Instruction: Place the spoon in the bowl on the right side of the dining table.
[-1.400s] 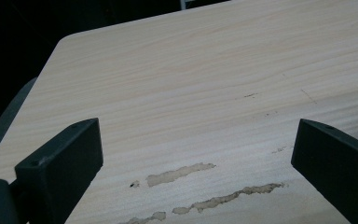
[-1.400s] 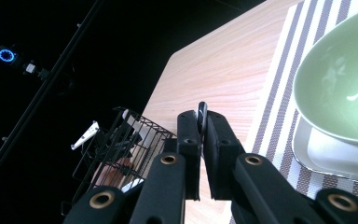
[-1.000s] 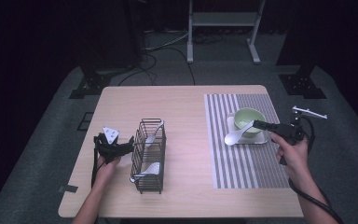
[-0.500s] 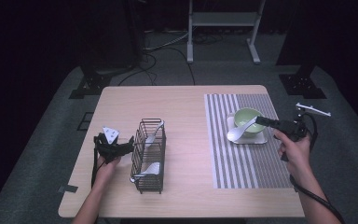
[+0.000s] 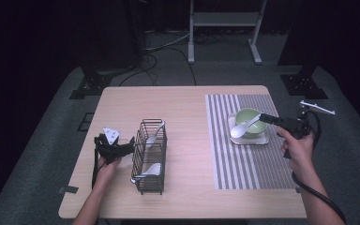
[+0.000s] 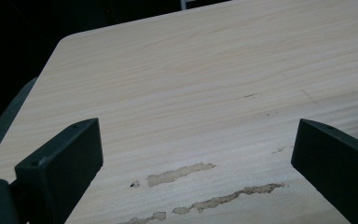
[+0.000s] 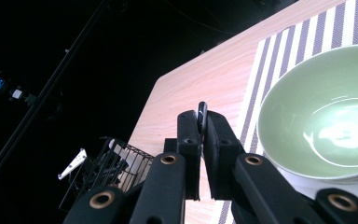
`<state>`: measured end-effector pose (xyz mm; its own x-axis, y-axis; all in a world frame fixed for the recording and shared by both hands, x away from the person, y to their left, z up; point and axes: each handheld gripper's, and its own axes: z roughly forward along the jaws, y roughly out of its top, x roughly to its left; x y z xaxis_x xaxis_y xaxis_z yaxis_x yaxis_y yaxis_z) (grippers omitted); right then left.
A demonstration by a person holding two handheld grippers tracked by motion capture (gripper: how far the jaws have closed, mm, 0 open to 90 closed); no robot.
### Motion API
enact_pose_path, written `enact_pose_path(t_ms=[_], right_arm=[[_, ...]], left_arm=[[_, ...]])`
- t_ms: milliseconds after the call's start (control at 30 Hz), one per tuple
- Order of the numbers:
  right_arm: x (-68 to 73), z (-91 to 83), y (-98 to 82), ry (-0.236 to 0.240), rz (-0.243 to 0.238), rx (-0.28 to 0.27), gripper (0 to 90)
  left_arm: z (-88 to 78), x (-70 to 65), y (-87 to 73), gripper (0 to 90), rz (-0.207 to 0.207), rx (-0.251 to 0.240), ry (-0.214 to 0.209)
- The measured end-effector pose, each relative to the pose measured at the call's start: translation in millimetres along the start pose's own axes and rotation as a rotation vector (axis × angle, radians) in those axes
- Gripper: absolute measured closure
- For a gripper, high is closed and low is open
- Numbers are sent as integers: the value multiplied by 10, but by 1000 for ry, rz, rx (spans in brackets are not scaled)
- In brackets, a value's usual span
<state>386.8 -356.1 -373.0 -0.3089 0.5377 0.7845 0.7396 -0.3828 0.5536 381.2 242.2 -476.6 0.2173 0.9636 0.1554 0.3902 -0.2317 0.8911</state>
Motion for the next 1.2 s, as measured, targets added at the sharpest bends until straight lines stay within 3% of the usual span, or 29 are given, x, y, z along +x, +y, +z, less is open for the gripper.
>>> enact_pose_path(t_ms=[1200], right_arm=[[-98,-12,215,-43,23,-62,850]], left_arm=[[0,0,0,10,0,0,-1]])
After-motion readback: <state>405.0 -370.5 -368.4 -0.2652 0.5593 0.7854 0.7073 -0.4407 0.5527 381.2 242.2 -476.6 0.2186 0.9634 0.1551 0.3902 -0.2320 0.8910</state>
